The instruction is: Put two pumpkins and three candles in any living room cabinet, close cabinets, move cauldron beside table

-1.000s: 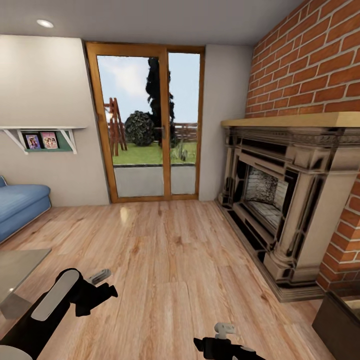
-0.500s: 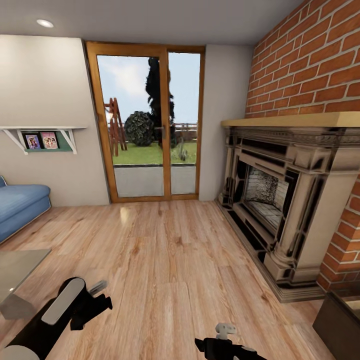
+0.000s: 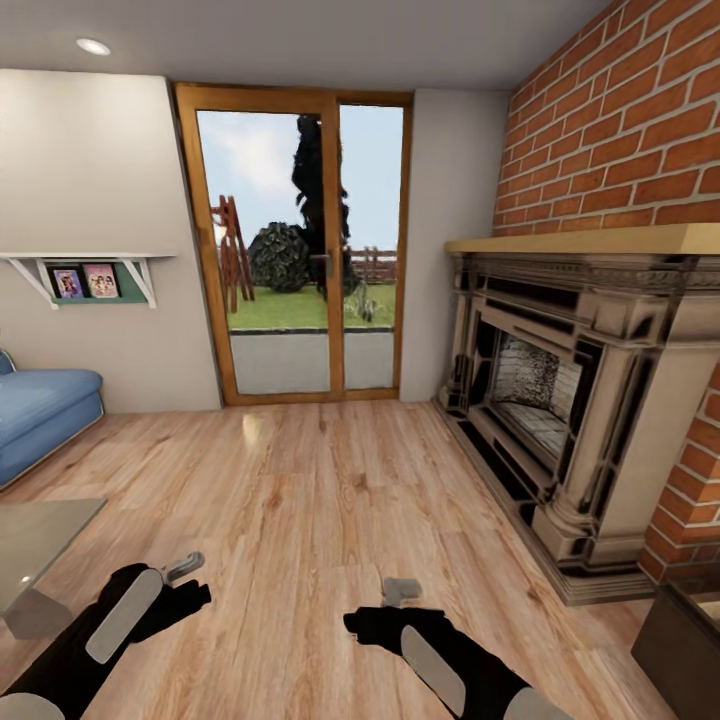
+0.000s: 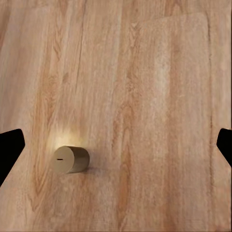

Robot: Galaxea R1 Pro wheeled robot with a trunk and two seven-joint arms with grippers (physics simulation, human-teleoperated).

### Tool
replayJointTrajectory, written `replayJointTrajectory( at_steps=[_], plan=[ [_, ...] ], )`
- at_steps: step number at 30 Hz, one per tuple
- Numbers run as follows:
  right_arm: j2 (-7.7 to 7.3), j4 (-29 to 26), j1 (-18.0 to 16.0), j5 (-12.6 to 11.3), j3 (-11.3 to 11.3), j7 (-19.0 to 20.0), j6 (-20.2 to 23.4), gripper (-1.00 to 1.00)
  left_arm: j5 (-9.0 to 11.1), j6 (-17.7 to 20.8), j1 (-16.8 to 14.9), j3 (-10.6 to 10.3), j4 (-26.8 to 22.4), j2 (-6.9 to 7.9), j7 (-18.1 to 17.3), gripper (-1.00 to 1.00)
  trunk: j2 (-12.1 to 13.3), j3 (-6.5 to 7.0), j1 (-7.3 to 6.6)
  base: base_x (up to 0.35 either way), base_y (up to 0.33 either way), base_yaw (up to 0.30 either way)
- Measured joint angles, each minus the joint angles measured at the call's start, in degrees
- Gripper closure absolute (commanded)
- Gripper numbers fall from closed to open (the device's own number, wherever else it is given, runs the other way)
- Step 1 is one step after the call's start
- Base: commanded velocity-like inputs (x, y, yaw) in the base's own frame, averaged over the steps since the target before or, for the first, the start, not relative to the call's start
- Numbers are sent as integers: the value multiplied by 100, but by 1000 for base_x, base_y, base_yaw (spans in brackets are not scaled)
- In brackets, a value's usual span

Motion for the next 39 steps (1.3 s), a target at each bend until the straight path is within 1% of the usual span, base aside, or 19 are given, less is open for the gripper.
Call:
replayJointTrajectory(
  at_steps=[2, 4, 6, 8, 9, 10, 11, 15, 19, 21, 25, 28, 32, 36, 39],
  plan=[
    [4, -299, -4, 6, 1, -352, 56, -100, -17, -26, 0, 2, 17, 17, -34, -100, 0, 0, 0, 0, 76, 0],
    [5, -399, -10, 7, 1, -483, 70, -100, -28, -116, 0, -5, 103, 14, -45, -100, 0, 0, 0, 0, 173, 0],
    [6, -455, -22, 11, 1, -579, 80, -100, -33, -352, 0, -16, 291, 28, -54, -100, 0, 0, 0, 0, 120, 0],
    [7, -469, -29, -5, 1, -619, 81, -100, -39, -560, 0, -26, 420, 18, -62, -100, 0, 0, 0, 0, 54, 0],
    [7, -471, -30, -10, -1, -625, 81, -100, -47, -593, 0, -29, 439, 12, -63, -100, 0, 0, 0, 0, 31, 0],
    [7, -475, -32, -14, -2, -633, 80, -100, -74, -641, 0, -36, 465, 0, -64, -100, 0, 0, 0, 0, 16, 0],
    [7, -485, -33, -14, -5, -640, 80, -100, -147, -682, 0, -57, 483, -24, -66, -100, 0, 0, 0, 0, 13, 0],
    [7, -494, -34, -11, -7, -646, 80, -100, -309, -720, 0, -88, 506, -114, -67, -100, 0, 0, 0, 0, 5, 0],
    [7, -495, -34, -10, -7, -647, 80, -100, -361, -725, -5, -96, 413, -133, -68, -100, 0, 0, 0, 0, 0, 0],
    [7, -499, -34, -6, -6, -640, 80, -100, -365, -722, -7, -98, 333, -119, -74, -100, -79, -36, 43, 0, 0, 0],
    [7, -507, -34, -2, -7, -630, 80, -100, -359, -721, -8, -98, 304, -149, -68, -100, -239, -108, 131, 0, 0, 0],
    [6, -517, -34, -2, -7, -628, 90, -100, -363, -716, -8, -102, 290, -140, -68, -100, -360, -161, 197, 0, 0, 0],
    [-28, -535, -38, -1, -13, -623, 101, -100, -357, -708, -8, -106, 281, -140, -74, -100, -520, -233, 285, 0, 0, 0],
    [-42, -738, -39, 0, -20, -626, 223, -100, -358, -688, -8, -107, 276, -152, -76, -100, -680, -305, 373, 0, 0, 0],
    [-46, -1063, -39, -4, -20, -627, 404, -100, -358, -672, -8, -109, 270, -149, -76, -100, -801, -359, 439, 0, 0, 0]
  ],
)
